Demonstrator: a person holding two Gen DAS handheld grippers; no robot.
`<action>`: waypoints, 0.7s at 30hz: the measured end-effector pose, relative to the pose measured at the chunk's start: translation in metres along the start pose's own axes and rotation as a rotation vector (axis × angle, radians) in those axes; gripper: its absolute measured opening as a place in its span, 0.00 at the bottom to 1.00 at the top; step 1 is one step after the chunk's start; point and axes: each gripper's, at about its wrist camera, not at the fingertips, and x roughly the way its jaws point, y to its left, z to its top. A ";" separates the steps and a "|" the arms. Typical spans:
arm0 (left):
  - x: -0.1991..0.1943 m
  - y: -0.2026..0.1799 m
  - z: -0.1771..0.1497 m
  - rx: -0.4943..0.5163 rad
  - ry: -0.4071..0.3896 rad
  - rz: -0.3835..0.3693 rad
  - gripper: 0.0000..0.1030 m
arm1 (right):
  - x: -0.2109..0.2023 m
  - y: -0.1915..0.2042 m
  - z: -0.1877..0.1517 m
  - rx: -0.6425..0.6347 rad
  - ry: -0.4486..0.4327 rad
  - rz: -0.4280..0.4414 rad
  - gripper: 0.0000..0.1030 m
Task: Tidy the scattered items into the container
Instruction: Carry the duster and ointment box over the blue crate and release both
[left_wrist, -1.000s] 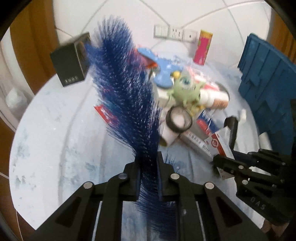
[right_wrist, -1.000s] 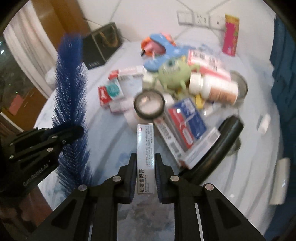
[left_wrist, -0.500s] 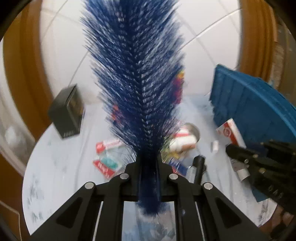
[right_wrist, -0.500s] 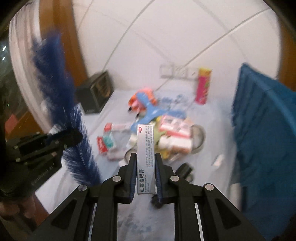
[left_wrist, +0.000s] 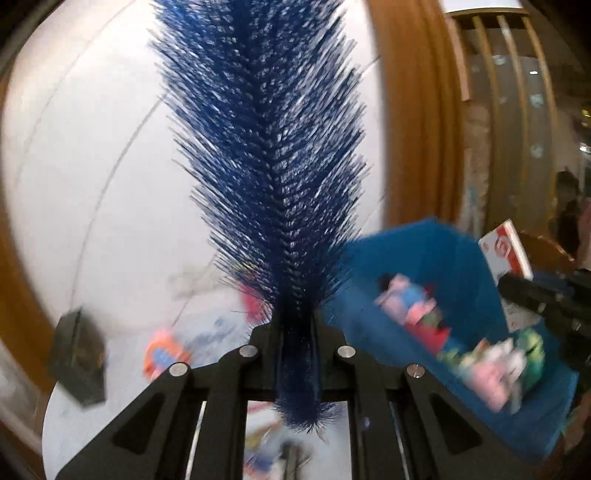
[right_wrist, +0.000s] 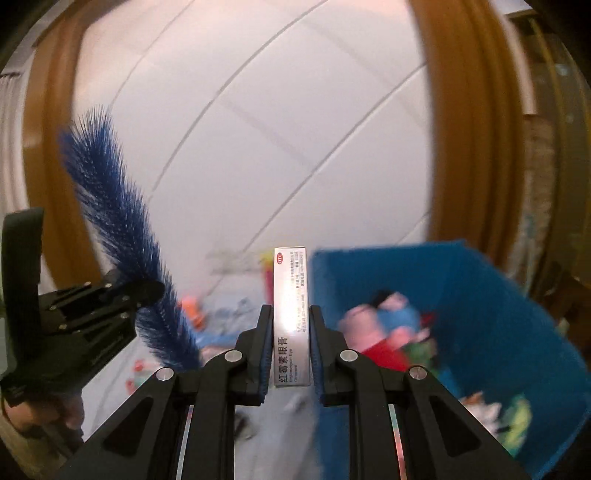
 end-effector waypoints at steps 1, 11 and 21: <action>0.003 -0.016 0.015 0.014 -0.017 -0.013 0.11 | -0.003 -0.016 0.007 0.003 -0.008 -0.021 0.18; 0.065 -0.170 0.133 0.125 -0.001 -0.145 0.11 | -0.019 -0.166 0.063 0.058 -0.003 -0.138 0.18; 0.146 -0.223 0.082 0.230 0.202 -0.092 0.71 | 0.029 -0.230 0.012 0.150 0.204 -0.097 0.73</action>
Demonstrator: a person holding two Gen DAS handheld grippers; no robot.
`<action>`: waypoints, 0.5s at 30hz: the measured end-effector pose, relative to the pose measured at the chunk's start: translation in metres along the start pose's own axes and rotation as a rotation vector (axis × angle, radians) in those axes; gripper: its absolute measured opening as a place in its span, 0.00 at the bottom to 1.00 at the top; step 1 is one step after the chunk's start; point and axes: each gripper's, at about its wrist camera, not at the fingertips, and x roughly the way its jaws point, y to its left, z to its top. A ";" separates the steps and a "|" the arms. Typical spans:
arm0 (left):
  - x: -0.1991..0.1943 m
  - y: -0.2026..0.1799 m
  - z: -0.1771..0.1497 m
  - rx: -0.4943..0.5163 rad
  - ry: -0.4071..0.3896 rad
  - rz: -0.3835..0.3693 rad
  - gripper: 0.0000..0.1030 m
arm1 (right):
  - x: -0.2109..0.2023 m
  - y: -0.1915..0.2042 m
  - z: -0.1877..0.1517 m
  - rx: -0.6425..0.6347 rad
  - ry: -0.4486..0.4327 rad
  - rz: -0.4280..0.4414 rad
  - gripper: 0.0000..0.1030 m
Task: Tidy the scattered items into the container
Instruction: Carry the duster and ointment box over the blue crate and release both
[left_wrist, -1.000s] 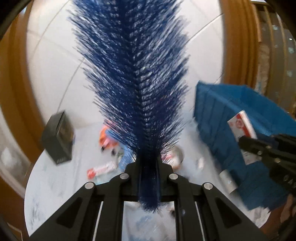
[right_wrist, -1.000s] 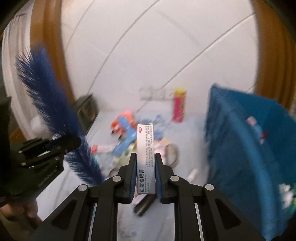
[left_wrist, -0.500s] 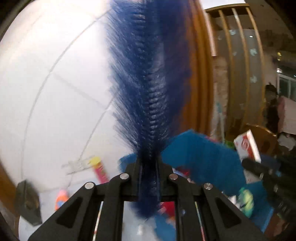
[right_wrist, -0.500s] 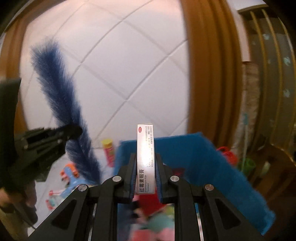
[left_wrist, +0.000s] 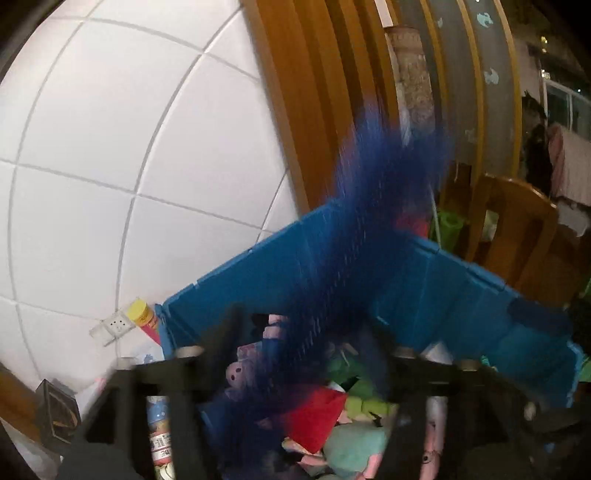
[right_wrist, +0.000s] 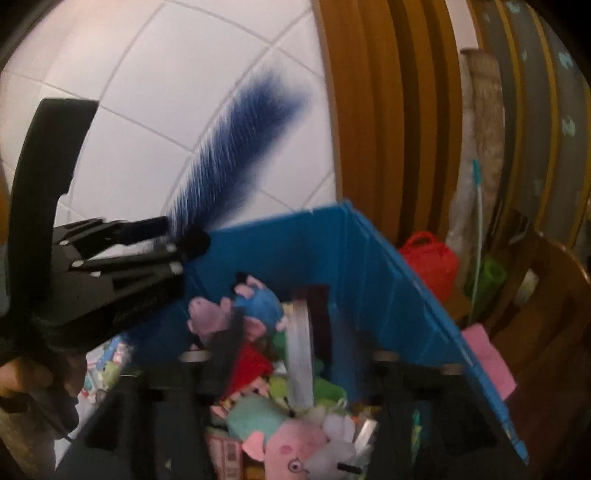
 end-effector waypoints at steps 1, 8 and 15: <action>0.000 -0.001 -0.003 0.000 -0.002 0.007 0.71 | 0.002 -0.003 -0.002 0.000 0.005 -0.001 0.73; -0.017 -0.003 -0.013 -0.032 0.008 -0.010 0.71 | -0.006 -0.004 -0.009 0.004 -0.006 -0.017 0.73; -0.043 0.008 -0.047 -0.057 0.004 -0.017 0.71 | -0.013 0.012 -0.016 -0.023 -0.016 -0.047 0.79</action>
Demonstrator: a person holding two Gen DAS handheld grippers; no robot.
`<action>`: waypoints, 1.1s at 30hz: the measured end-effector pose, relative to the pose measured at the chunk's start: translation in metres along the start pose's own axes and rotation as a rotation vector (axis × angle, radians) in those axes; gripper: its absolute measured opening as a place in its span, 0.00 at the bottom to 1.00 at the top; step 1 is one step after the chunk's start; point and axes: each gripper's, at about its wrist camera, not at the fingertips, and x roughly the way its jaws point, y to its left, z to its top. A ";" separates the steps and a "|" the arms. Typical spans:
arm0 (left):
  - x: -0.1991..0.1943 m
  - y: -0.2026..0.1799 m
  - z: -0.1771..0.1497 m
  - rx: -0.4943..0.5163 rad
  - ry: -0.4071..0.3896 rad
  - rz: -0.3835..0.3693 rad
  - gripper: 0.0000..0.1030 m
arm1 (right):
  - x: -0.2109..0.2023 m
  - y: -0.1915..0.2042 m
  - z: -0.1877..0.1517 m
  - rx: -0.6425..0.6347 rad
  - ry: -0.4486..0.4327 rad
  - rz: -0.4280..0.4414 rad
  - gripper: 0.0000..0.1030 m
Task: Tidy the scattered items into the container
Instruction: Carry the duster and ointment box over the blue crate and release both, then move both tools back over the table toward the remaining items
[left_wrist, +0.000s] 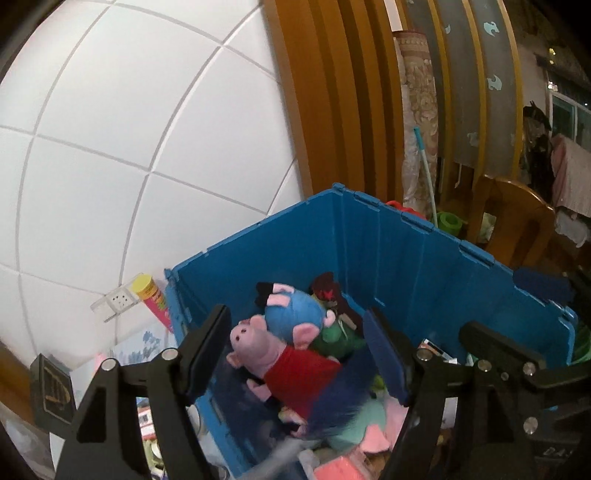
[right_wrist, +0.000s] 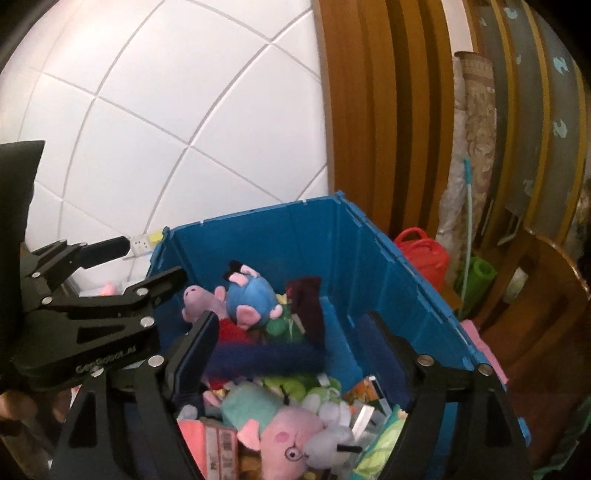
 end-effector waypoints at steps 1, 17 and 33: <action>-0.005 0.002 -0.005 -0.004 -0.002 -0.001 0.71 | -0.004 0.006 -0.002 -0.003 -0.003 -0.001 0.79; -0.080 0.066 -0.086 -0.070 -0.028 0.013 0.71 | -0.060 0.101 -0.045 -0.068 -0.031 -0.042 0.86; -0.110 0.191 -0.192 -0.149 0.046 0.106 0.72 | -0.048 0.245 -0.103 -0.110 0.018 0.042 0.86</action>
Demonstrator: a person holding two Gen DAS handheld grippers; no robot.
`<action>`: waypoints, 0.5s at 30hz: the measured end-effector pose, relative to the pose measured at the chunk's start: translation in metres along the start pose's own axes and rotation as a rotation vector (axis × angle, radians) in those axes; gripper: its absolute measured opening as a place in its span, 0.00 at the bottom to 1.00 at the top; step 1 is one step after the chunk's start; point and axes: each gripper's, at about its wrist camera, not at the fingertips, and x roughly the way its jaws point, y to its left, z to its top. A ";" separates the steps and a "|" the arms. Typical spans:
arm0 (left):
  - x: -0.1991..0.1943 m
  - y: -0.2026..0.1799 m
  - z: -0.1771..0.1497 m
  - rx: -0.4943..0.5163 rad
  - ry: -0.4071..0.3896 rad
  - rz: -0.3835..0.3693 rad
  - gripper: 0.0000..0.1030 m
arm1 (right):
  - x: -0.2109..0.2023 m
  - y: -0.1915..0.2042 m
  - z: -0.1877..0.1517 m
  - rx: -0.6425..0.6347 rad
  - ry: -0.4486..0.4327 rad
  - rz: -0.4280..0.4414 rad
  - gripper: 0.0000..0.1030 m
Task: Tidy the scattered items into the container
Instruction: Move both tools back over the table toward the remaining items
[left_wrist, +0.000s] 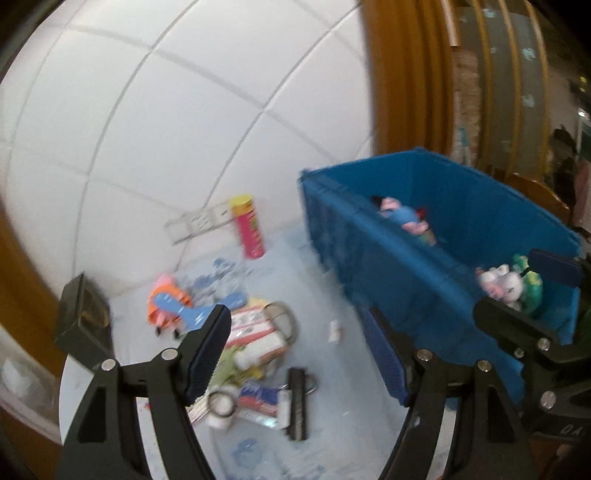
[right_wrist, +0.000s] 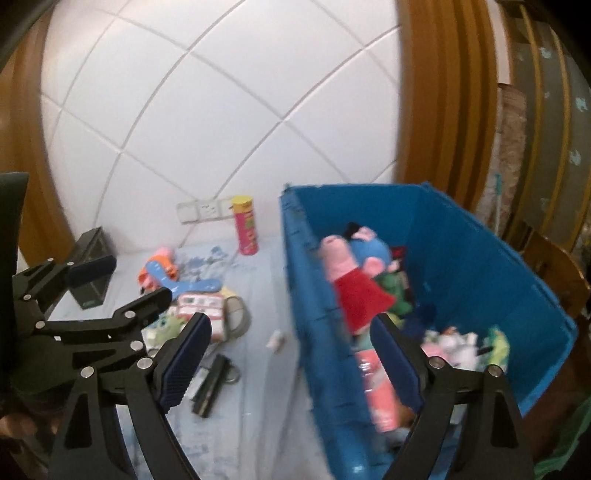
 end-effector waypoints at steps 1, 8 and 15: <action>0.004 0.011 -0.007 -0.014 0.014 0.013 0.72 | 0.006 0.009 -0.003 -0.006 0.010 0.012 0.86; 0.043 0.083 -0.063 -0.110 0.121 0.138 0.72 | 0.071 0.064 -0.028 -0.056 0.116 0.106 0.97; 0.073 0.137 -0.124 -0.237 0.211 0.225 0.72 | 0.153 0.088 -0.065 -0.076 0.261 0.226 1.00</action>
